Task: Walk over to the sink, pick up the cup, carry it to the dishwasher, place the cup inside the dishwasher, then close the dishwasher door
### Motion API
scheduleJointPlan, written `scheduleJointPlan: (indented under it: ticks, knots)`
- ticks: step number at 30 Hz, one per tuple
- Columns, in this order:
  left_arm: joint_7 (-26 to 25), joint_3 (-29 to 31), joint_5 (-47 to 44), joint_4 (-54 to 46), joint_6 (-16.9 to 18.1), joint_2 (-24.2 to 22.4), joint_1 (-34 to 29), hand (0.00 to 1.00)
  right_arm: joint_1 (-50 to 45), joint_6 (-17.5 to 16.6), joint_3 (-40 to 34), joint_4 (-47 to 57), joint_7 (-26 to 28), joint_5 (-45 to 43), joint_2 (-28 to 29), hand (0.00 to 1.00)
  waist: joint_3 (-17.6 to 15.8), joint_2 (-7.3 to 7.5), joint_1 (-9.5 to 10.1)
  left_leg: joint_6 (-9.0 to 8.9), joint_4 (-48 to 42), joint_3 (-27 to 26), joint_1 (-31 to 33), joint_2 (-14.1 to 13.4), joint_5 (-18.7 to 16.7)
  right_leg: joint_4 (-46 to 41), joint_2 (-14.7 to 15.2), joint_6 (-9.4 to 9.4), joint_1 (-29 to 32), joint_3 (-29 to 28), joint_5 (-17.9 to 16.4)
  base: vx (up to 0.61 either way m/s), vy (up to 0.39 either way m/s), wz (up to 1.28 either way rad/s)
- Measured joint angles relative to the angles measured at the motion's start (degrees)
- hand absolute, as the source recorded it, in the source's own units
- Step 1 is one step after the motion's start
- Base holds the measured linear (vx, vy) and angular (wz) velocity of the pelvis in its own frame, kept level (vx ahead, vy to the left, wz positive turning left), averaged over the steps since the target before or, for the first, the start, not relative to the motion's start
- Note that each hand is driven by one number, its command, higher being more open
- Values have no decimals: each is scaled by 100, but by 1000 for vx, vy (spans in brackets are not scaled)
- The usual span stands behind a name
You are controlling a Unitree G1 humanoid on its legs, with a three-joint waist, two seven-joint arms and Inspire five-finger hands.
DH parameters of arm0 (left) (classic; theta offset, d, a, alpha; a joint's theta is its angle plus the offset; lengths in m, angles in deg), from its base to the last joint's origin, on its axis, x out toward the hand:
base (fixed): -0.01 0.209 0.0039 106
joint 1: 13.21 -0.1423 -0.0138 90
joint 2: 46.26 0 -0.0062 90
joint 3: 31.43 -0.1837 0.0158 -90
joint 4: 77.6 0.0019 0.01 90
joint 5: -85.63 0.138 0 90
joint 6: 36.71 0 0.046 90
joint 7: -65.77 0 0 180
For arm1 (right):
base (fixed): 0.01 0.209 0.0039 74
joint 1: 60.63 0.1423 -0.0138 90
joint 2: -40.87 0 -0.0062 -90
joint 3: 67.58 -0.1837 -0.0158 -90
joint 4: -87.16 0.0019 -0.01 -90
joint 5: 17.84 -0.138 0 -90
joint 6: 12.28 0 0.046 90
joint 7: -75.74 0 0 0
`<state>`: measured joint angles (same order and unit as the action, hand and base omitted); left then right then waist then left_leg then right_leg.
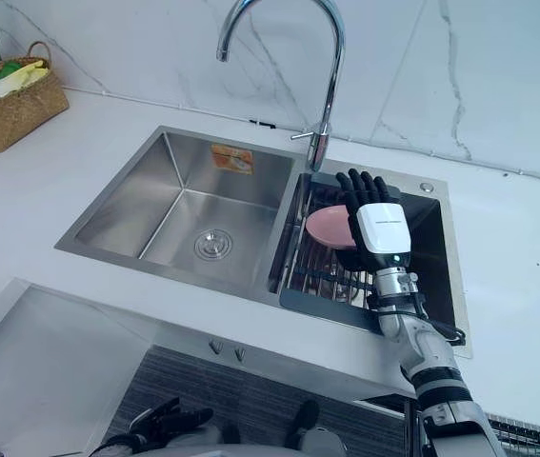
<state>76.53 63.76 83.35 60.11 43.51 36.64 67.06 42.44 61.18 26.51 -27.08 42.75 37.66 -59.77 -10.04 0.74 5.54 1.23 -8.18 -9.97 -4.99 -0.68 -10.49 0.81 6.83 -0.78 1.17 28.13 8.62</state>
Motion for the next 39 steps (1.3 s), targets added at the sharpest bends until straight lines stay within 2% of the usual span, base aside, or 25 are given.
scheduleJointPlan:
  ticks: [9, 10, 16, 21, 30, 39]
  knots:
    - [9, -2, -20, 0, 26, 0, -3, 100, -1, 293, 0, -219, 85, -14, 1, 100, 0, 1, 33, 1, 6, 119, 4, 15, 5, -19, 26, -24, -42, 97, -36, 17, 7, 5]
    - [15, -2, -36, -1, 27, -1, -3, 100, -1, 358, 1, -273, 97, -18, 1, 0, 0, 1, 56, 0, 8, 140, 4, 15, 6, -33, 32, -23, -44, 115, -48, 23, 7, 11]
    - [59, -2, -107, -6, 56, -2, -7, 100, 70, 607, 1, -513, 150, -46, 1, 0, -1, 2, 133, -11, 18, 178, 21, 37, 38, -74, 70, -27, -37, 161, -60, 5, 4, 4]
    - [69, -2, -110, -6, 121, -2, -30, 100, 232, 653, 1, -716, 150, -193, -5, 0, -3, 3, 134, 5, 33, 211, 44, 66, 58, -123, 115, -24, -11, 189, -64, -10, 7, 5]
    - [73, -1, -114, -30, 171, -9, -55, 100, 371, 611, 18, -811, 54, -188, -29, 0, -18, -3, 143, 1, 111, 239, 54, 68, 99, -158, 125, -7, 20, 221, -92, 11, 0, 1]
    - [73, 2, -113, -67, 216, -9, -95, 100, 370, 299, -15, -821, 4, -385, -70, 0, -23, -6, 103, -2, 106, 198, 55, 69, 98, -186, 124, -17, 67, 168, -102, 19, 5, -2]
